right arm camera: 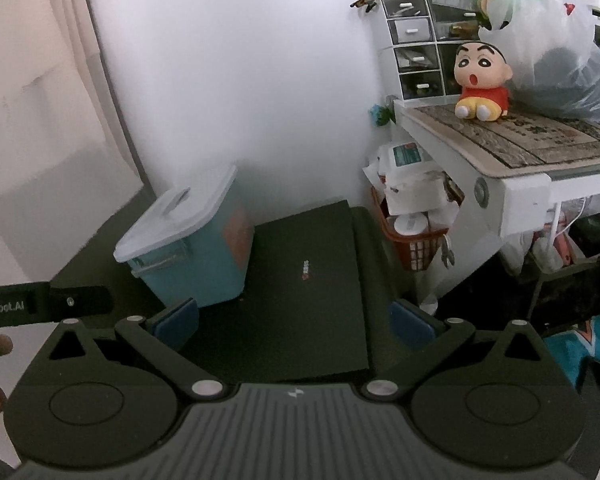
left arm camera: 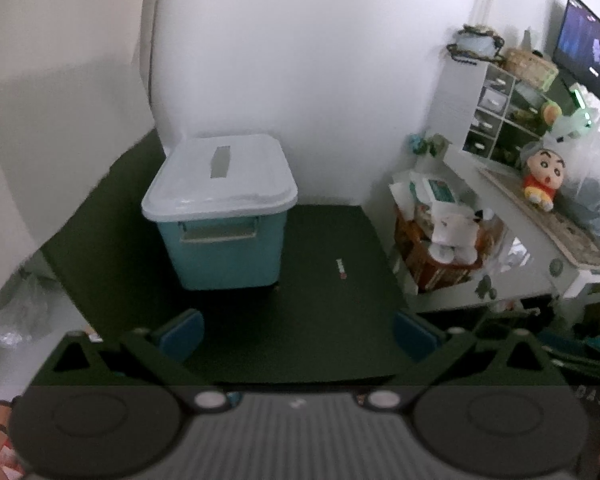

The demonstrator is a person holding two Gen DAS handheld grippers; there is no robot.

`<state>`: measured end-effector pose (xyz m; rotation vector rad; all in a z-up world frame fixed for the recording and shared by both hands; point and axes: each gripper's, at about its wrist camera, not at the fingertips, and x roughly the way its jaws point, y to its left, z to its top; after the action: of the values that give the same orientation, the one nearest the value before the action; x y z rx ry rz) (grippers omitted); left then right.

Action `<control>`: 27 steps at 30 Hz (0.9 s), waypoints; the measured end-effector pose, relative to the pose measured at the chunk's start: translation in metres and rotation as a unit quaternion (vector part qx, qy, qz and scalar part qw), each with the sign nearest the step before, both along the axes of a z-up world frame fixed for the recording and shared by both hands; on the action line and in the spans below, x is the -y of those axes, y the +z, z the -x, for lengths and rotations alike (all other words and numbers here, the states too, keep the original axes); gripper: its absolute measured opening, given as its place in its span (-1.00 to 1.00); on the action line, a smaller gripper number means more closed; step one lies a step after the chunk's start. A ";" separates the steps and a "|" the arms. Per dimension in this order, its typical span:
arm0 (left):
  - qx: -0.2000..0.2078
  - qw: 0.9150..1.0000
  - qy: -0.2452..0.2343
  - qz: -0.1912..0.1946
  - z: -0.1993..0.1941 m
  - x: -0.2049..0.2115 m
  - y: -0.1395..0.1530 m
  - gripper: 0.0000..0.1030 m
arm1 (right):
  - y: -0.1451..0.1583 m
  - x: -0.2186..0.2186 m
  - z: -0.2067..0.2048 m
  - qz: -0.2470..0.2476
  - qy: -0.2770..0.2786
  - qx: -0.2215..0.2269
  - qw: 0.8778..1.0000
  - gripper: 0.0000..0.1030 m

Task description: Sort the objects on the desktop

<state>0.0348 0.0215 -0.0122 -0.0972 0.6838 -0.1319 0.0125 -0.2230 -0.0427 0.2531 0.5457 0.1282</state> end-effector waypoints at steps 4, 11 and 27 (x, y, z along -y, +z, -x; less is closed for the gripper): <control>-0.006 1.000 -0.001 -0.008 0.003 0.003 -0.004 0.99 | -0.002 0.002 0.004 0.000 0.000 -0.004 1.000 1.00; -0.018 1.000 -0.004 -0.004 0.006 0.002 -0.009 0.99 | -0.003 0.002 0.006 0.003 -0.003 -0.007 1.000 1.00; -0.036 0.999 -0.003 0.004 0.006 0.001 -0.017 0.99 | -0.010 -0.004 0.004 0.020 0.006 -0.025 0.999 1.00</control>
<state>0.0293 0.0204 -0.0295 -0.1076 0.7562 -0.1370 0.0086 -0.2195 -0.0523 0.2137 0.5996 0.1235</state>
